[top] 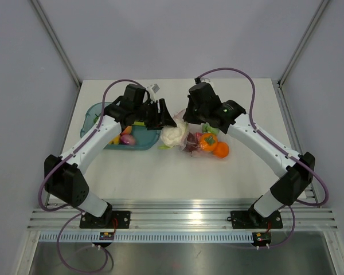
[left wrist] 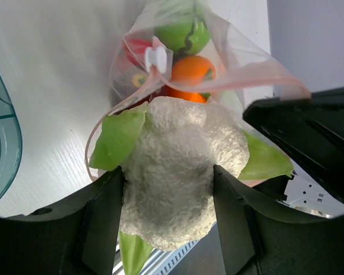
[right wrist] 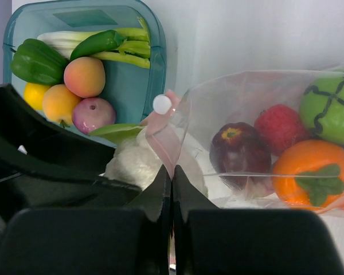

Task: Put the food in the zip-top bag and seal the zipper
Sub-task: Place the fake vegetable in the zipper food storage bag.

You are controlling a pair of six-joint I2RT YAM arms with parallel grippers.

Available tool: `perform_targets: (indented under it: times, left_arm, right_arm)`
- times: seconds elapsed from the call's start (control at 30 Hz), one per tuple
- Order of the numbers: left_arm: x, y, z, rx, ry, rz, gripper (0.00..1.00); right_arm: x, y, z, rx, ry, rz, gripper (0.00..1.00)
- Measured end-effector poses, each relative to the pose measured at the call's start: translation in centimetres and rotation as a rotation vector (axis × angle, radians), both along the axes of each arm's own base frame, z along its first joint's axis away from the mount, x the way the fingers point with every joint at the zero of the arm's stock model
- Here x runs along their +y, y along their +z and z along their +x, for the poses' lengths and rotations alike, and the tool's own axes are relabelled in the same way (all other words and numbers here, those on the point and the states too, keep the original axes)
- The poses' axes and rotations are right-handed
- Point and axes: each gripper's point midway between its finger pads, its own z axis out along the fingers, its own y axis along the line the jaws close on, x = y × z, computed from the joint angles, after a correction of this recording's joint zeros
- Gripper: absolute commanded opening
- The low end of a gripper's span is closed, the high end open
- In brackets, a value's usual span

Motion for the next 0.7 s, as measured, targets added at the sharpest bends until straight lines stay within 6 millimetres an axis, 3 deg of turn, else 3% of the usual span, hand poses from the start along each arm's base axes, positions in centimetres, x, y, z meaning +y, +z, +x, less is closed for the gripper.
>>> perform_targets:
  times: [0.23, 0.7]
  left_arm:
    - [-1.2, -0.3, 1.1, 0.0, 0.03, 0.023, 0.38]
    - [-0.6, -0.2, 2.9, 0.0, 0.208, 0.065, 0.37]
  right_arm:
    - [0.0, 0.5, -0.7, -0.002, 0.011, 0.002, 0.0]
    - [2.3, 0.7, -2.7, -0.004, 0.07, 0.02, 0.0]
